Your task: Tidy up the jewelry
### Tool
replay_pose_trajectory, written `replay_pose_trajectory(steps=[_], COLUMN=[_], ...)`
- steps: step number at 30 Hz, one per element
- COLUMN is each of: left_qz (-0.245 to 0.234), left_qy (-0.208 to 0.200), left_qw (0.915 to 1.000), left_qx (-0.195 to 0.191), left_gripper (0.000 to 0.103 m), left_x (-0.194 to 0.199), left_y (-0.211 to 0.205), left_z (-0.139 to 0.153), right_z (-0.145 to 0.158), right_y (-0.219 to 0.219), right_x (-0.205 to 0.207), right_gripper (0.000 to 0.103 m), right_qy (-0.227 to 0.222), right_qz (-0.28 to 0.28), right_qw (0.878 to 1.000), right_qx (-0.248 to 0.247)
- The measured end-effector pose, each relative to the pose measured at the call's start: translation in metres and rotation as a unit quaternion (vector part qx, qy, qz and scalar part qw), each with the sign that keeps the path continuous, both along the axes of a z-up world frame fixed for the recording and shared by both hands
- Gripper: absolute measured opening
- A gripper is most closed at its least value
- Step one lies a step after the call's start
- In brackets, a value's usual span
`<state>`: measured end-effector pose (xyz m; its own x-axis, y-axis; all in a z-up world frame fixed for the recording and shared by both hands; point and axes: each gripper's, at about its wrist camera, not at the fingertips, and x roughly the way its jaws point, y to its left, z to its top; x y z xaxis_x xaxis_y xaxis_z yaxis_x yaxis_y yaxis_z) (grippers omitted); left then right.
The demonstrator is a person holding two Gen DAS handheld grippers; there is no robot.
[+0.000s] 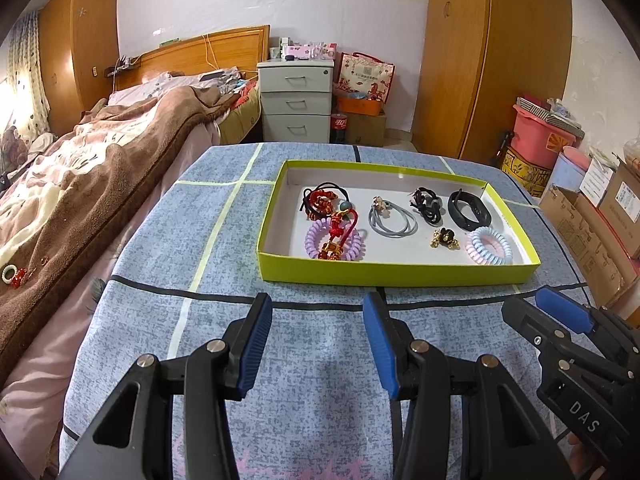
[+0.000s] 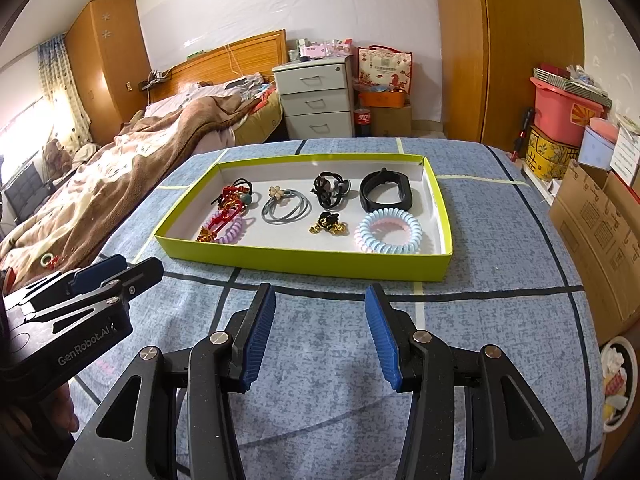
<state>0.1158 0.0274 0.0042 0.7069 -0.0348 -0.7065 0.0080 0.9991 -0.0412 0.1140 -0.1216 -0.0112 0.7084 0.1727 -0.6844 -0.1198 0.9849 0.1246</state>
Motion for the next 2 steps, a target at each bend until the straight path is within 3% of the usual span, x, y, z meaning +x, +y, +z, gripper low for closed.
replay_pose_trajectory(steps=[2], left_qz=[-0.003], left_qy=[-0.002], left_qw=[1.0], left_qx=[0.0], left_gripper=[0.049], left_x=[-0.0007], left_y=[-0.0004], left_z=[0.0006], right_z=[-0.0005], right_y=[0.0001], right_x=[-0.0003], right_gripper=[0.048], right_qy=[0.0], right_qz=[0.0], right_qw=[1.0], right_qx=[0.001])
